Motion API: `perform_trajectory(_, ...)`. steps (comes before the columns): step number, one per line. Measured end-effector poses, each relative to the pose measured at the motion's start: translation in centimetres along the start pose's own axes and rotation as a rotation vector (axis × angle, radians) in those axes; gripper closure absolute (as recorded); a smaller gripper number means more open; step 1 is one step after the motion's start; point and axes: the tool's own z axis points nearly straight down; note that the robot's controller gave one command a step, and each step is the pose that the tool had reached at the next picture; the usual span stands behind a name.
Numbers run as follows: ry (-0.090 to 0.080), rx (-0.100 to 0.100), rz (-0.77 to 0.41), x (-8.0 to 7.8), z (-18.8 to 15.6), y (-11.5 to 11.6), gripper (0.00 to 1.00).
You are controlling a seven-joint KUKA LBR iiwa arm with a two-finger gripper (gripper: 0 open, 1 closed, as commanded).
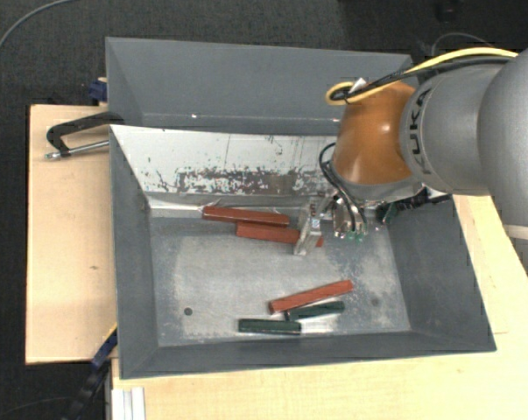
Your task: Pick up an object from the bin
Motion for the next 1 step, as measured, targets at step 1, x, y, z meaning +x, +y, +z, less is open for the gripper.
perform_trajectory(1,-0.011,0.0,-0.232,1.6,-21.98,1.34,1.0)
